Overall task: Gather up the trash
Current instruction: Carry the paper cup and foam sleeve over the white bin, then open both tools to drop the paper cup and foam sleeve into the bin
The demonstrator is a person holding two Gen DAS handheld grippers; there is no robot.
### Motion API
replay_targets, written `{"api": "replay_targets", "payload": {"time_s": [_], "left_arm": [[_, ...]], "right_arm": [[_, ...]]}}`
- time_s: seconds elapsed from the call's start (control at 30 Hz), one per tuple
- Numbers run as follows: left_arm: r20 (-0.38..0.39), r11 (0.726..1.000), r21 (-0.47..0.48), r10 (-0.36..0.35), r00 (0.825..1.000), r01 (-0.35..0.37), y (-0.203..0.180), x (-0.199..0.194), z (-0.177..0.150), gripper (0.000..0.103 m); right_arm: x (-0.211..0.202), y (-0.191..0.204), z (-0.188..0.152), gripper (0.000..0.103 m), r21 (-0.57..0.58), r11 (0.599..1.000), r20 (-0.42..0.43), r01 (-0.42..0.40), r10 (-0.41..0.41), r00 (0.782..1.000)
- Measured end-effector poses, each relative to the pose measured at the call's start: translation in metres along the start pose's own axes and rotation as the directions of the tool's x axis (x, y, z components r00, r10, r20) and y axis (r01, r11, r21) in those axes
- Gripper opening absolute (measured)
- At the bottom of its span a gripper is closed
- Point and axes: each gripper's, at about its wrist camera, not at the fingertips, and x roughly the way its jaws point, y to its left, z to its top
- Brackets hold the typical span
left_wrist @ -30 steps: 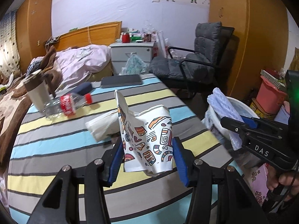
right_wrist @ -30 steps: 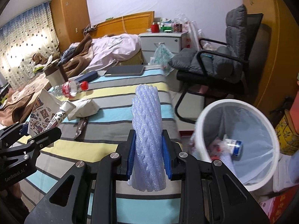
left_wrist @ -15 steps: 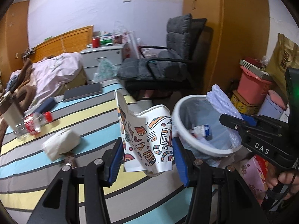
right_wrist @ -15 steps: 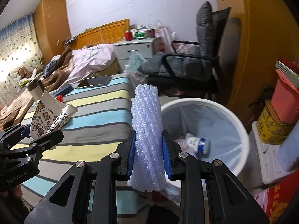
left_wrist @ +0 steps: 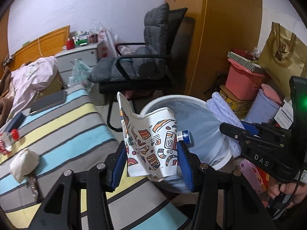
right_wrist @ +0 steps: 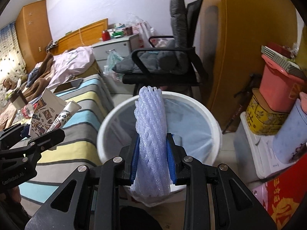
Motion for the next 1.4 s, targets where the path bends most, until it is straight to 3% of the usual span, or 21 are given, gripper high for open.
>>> {"api": "replay_targets", "payload": {"time_s": [0.4, 0.77, 0.87, 0.9, 1.03, 1.4], "left_arm": [[-0.087, 0.995, -0.026, -0.101, 0.991, 0.099, -0.018, 0.052, 0.007, 0.054], [-0.12, 0.994, -0.02, -0.107, 0.987, 0.105, -0.025, 0.073, 0.007, 0.055], [-0.122, 0.995, -0.01, -0.103, 0.987, 0.102, -0.027, 0.073, 0.007, 0.056], [-0.123, 0.995, -0.012, -0.104, 0.987, 0.104, -0.027, 0.073, 0.006, 0.061], [-0.115, 0.997, -0.011, -0.074, 0.991, 0.073, -0.024, 0.073, 0.006, 0.064], [-0.081, 0.998, -0.02, -0.057, 0.995, 0.056, -0.015, 0.048, 0.004, 0.066]], "right_arm": [[0.026, -0.028, -0.001, 0.029, 0.002, 0.998, -0.068, 0.056, -0.056, 0.996], [0.042, -0.039, -0.002, 0.031, -0.007, 0.999, -0.112, 0.05, -0.05, 0.992], [0.044, -0.039, -0.003, 0.033, -0.015, 0.998, -0.112, 0.054, -0.056, 0.992], [0.044, -0.039, -0.003, 0.036, -0.015, 0.998, -0.111, 0.059, -0.06, 0.992], [0.045, -0.039, -0.002, 0.055, -0.007, 0.998, -0.111, 0.056, -0.056, 0.992], [0.031, -0.029, -0.002, 0.056, -0.016, 0.998, -0.073, 0.053, -0.054, 0.996]]}}
